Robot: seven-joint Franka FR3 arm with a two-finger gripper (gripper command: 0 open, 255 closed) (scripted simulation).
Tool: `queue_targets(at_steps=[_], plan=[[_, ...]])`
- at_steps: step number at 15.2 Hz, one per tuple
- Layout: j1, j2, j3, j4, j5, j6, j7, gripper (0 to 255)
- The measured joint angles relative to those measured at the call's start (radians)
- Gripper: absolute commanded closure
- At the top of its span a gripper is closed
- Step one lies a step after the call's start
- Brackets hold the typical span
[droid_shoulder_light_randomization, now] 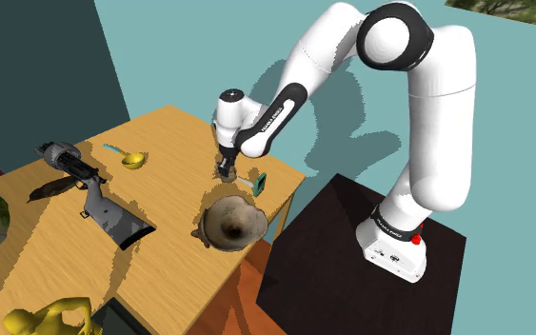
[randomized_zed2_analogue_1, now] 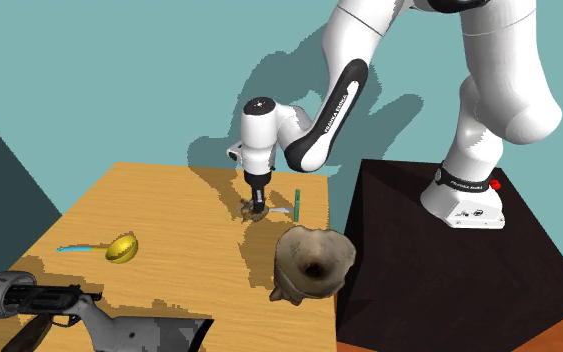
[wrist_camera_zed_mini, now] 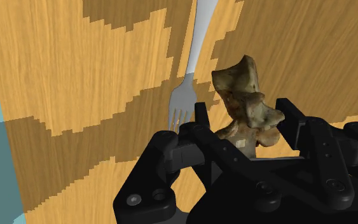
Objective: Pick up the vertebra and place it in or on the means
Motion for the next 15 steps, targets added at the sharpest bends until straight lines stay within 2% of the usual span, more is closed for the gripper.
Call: queue_targets(at_steps=[15], plan=[[-0.041, -0.175, 0.058, -0.026, 0.08, -0.146, -0.075, 255]])
